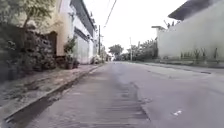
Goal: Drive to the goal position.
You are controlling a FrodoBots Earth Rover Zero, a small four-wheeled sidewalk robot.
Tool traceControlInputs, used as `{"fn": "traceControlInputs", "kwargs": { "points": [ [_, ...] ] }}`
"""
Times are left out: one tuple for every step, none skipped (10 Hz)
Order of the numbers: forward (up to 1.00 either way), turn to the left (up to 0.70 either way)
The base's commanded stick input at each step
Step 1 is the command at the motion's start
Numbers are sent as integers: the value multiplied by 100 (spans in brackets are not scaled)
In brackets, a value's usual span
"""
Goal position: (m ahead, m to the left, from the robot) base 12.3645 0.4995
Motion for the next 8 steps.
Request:
{"fn": "traceControlInputs", "kwargs": {
  "points": [
    [100,0],
    [100,0],
    [100,0],
    [100,0],
    [100,0],
    [100,0],
    [100,0],
    [100,0]
  ]
}}
